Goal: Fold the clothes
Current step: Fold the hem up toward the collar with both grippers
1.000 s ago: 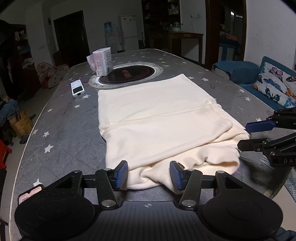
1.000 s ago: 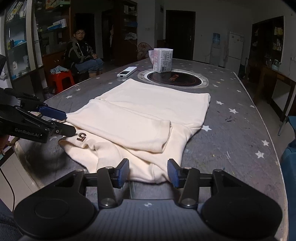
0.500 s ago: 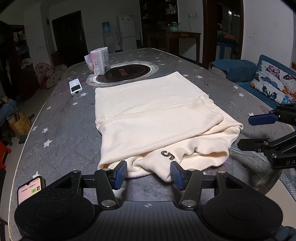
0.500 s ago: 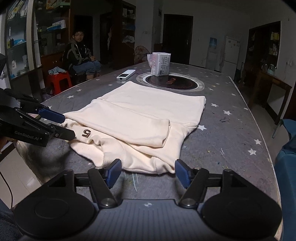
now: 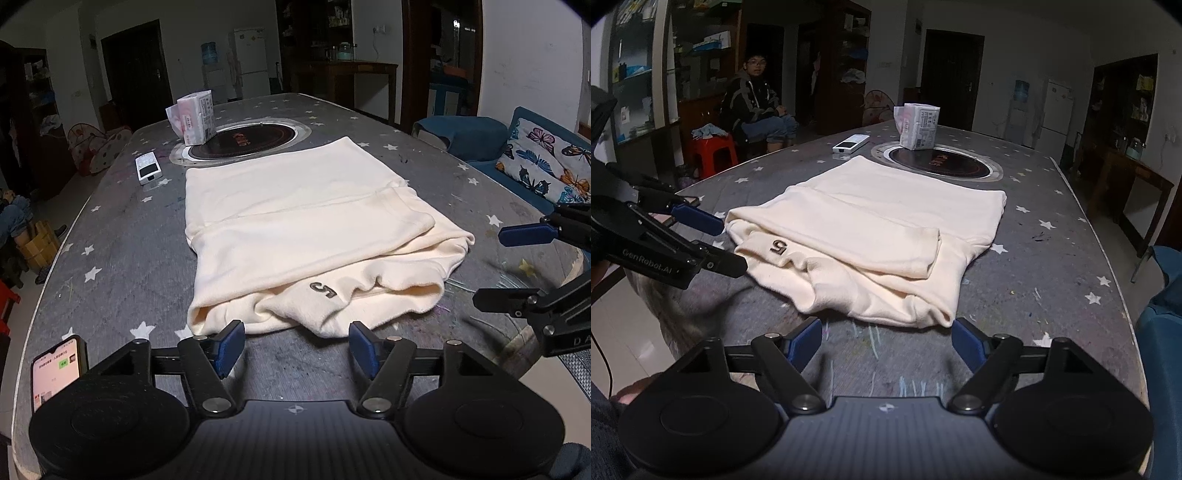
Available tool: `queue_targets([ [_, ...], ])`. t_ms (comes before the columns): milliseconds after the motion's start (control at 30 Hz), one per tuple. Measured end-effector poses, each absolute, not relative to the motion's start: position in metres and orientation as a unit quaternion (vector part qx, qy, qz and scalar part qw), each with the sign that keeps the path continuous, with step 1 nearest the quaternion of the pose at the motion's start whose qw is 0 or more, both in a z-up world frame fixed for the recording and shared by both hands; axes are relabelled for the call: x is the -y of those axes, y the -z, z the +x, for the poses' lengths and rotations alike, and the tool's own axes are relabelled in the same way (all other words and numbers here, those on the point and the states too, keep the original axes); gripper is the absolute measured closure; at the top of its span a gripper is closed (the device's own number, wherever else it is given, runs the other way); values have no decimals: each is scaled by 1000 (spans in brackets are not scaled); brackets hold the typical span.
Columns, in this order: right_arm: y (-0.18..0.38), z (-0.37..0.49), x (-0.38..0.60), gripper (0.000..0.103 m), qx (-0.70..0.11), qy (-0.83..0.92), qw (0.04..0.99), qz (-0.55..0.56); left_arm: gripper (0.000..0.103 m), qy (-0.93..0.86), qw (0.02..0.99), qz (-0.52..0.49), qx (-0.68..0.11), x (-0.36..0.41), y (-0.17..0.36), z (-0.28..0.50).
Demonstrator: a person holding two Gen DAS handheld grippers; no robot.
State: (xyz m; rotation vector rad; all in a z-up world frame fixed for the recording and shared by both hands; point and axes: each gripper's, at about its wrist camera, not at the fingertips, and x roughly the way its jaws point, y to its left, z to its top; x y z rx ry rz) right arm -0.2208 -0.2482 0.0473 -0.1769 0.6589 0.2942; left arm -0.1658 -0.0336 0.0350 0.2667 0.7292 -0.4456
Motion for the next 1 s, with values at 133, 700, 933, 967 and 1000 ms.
queue_targets([
  [133,-48,-222,248,24,-322,-147,931,-88,37,216,901,133,-352,35,-37,-165],
  [700,-42,-209,247,23,-336,-157,921,-117,38,236,891,132,-365,42,-35,-155],
  [933,-41,-205,251,22,-337,-153,921,-118,38,243,888,119,-371,44,-37,-151],
  [967,-40,-205,251,22,-338,-153,921,-120,38,244,888,117,-372,45,-37,-151],
  [1000,-40,-204,251,22,-338,-153,921,-121,38,244,888,115,-373,44,-37,-150],
])
